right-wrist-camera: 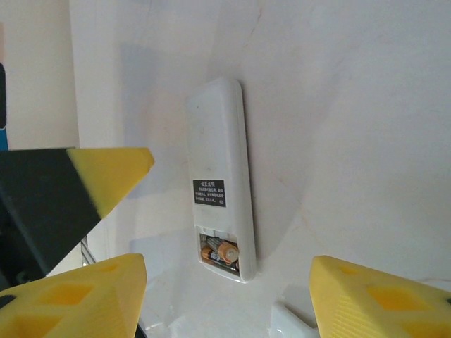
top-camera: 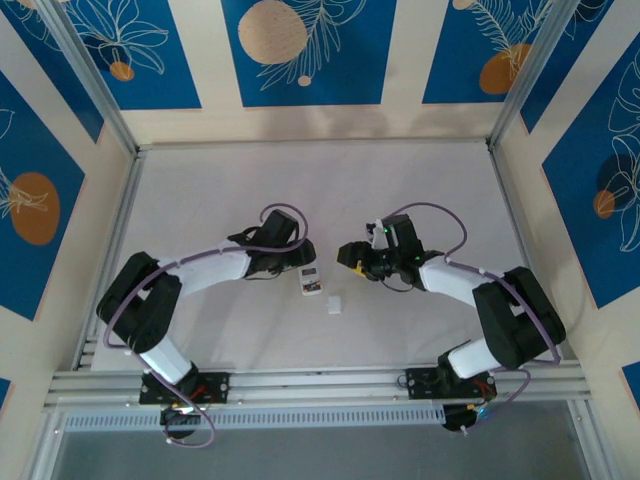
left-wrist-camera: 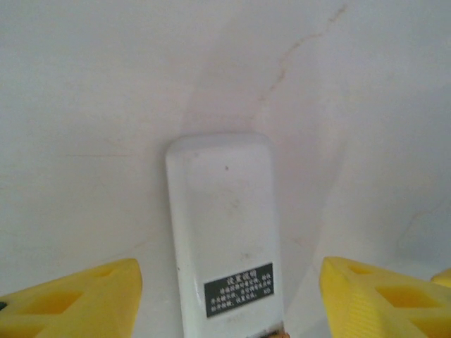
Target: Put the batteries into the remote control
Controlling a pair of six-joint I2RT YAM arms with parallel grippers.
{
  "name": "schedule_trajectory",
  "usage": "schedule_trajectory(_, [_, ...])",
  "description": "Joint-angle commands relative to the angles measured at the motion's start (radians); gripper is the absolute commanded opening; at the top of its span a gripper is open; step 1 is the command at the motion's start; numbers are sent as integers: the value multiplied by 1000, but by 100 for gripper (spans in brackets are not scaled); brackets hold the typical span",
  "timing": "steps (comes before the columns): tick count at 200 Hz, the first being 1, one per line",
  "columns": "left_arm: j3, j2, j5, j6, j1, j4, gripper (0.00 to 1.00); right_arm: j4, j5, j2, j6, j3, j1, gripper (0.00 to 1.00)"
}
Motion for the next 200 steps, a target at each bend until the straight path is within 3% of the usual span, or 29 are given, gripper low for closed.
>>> schedule_trajectory(1, [34, 7, 24, 61, -32, -134, 68, -54, 8, -34, -36, -25, -13, 64])
schedule_trajectory(96, [2, 18, -10, -99, -134, -142, 64, -57, 29, -73, -33, -61, -16, 67])
schedule_trajectory(200, [13, 85, -19, -143, -172, -132, 59, -58, 46, -98, -33, -84, -16, 83])
